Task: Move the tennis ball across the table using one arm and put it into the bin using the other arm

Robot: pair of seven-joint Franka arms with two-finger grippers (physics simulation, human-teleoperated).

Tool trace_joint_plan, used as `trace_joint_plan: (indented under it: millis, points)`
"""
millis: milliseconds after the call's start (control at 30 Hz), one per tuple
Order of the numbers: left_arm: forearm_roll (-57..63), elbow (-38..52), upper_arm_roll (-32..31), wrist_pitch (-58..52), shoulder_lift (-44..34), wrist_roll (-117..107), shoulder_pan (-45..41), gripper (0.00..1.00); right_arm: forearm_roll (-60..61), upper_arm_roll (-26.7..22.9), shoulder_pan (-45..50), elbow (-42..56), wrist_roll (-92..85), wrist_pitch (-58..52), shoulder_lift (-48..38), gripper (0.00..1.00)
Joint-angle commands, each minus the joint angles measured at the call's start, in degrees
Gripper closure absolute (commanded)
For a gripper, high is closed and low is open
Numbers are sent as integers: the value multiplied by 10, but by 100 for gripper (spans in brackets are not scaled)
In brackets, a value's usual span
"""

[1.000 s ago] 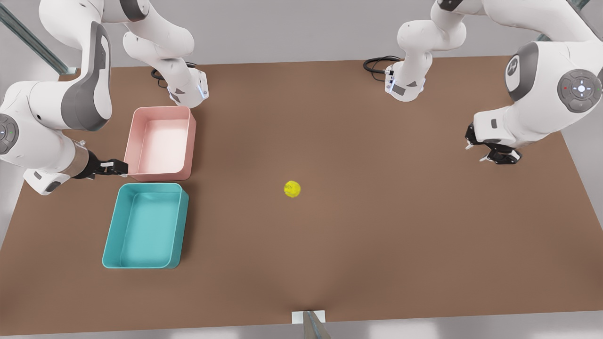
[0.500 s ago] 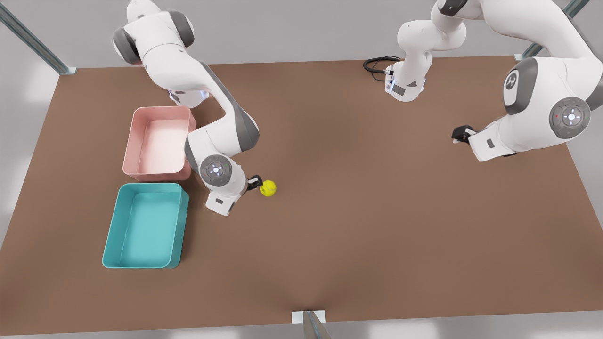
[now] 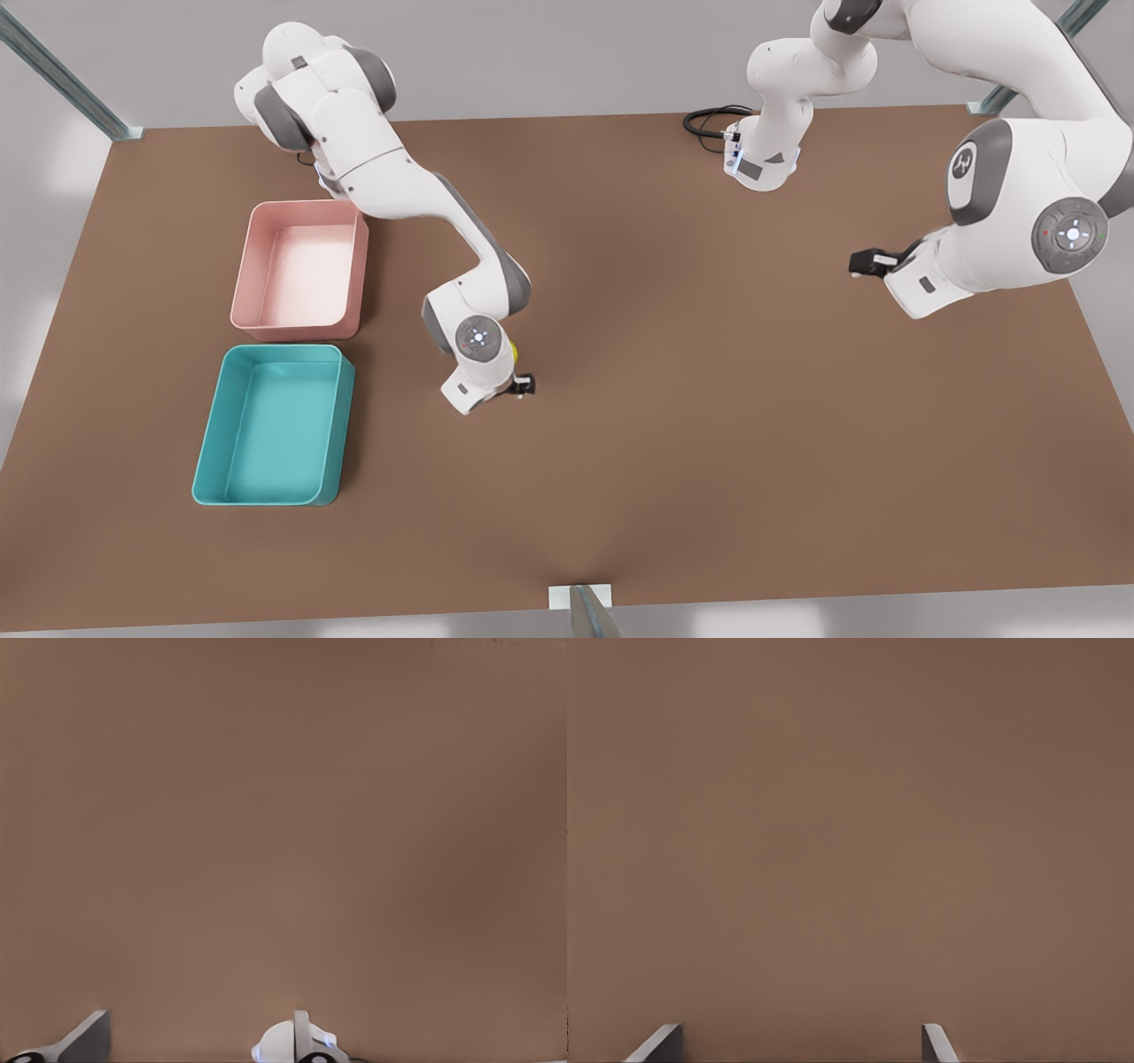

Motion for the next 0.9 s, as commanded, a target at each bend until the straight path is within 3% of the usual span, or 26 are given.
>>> trace_joint_plan:
  millis: [0,167,867]
  points:
    - [0,0,0,-3,0,-77,1,0,-3,0,9,-16,188,80,-4,0]
    - [0,0,0,-2,1,-77,2,0,-3,0,33,-119,189,128,-62,0]
    - [-1,0,0,-5,8,-74,9,0,-14,-1,59,-239,181,174,-98,0]
